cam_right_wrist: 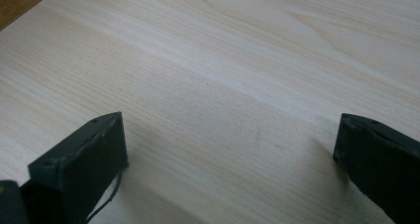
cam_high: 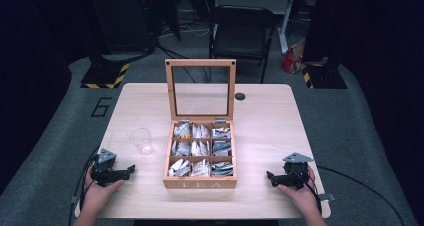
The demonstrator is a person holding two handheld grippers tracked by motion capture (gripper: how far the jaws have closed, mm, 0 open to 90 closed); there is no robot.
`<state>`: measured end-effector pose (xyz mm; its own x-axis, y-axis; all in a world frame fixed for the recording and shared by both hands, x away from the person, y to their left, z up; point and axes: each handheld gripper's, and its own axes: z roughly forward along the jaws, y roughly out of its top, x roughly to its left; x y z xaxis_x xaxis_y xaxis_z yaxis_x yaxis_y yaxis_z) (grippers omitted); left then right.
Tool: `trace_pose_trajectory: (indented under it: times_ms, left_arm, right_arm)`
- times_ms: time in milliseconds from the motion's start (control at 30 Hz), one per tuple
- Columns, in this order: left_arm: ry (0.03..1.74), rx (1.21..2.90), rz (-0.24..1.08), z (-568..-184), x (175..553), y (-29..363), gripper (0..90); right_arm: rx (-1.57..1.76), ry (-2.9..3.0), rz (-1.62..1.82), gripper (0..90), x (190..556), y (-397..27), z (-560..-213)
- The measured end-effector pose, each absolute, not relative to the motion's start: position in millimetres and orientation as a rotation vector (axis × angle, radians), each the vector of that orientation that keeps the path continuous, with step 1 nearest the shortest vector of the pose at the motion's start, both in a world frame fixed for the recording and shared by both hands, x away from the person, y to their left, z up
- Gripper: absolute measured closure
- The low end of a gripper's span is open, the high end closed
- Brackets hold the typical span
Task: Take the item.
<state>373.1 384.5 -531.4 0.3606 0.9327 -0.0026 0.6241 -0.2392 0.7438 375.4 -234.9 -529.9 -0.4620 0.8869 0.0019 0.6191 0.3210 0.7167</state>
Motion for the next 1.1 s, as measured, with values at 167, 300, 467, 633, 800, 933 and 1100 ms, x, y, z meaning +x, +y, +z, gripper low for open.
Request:
trace_pose_trajectory:
  times_ms: [167,300,467,633,800,933,1100]
  left_arm:
    - [1.349,1.966,0.596,-531.2,372.8,384.5,10.9]
    - [1.353,1.961,0.594,-531.3,372.5,384.2,11.2]
    - [1.351,1.957,0.602,-531.3,373.3,383.6,11.8]
    - [1.339,1.958,0.601,-531.0,371.9,384.0,14.8]
    - [1.337,1.954,0.599,-531.1,371.1,384.1,15.5]
    - [1.338,1.948,0.593,-530.8,370.1,384.7,17.5]
    - [1.344,1.927,0.576,-529.2,368.8,386.8,25.6]
  right_arm:
    - [1.339,2.211,0.931,0.0,375.5,-234.8,-529.6]
    - [1.339,2.211,0.931,0.0,375.5,-234.8,-529.6]
    - [1.338,2.211,0.931,0.0,375.5,-234.8,-529.6]
    - [1.34,2.211,0.931,0.0,375.4,-234.8,-529.6]
    - [1.337,2.211,0.931,0.0,375.5,-234.9,-529.6]
    - [1.337,2.211,0.93,0.0,375.6,-234.9,-529.6]
    - [1.336,2.211,0.93,0.0,375.6,-234.9,-529.6]
